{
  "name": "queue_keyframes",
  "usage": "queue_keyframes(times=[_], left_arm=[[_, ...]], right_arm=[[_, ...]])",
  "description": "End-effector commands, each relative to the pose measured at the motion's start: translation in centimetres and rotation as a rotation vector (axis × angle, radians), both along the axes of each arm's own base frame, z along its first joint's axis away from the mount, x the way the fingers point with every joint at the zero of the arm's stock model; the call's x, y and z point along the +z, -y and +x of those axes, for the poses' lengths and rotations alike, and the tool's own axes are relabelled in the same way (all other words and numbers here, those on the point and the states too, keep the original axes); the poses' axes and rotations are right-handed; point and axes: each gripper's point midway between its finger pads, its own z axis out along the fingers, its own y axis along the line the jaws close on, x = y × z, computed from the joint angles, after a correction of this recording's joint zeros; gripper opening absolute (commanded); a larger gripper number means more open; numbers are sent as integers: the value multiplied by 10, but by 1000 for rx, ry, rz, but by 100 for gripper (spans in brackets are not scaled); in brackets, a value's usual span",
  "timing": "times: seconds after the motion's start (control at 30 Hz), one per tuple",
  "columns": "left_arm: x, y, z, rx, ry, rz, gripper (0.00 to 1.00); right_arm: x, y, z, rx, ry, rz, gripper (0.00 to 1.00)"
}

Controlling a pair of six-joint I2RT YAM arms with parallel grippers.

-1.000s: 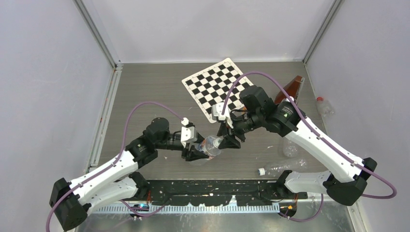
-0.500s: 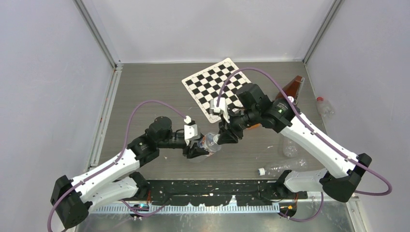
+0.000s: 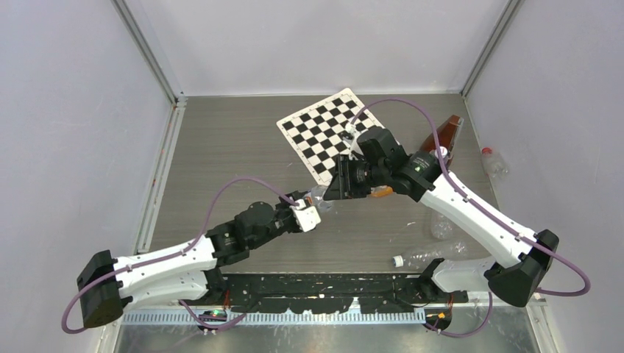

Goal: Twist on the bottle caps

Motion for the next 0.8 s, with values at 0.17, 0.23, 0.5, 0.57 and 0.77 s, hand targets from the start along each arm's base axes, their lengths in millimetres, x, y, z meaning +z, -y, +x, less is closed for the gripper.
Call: queue_keyframes(times=[0.17, 0.23, 0.5, 0.57, 0.77], left_arm=[[45, 2, -1, 52, 28, -186, 3], [33, -4, -1, 59, -51, -170, 3], [13, -12, -21, -122, -354, -146, 1], [16, -9, -29, -187, -386, -140, 2], [29, 5, -49, -351, -425, -144, 2]], right_arm=[[72, 2, 28, 3, 309, 67, 72], [79, 12, 24, 66, 388, 26, 79], [99, 25, -20, 554, 768, 18, 81], [96, 24, -30, 667, 835, 34, 81], [80, 16, -47, 901, 945, 78, 80]])
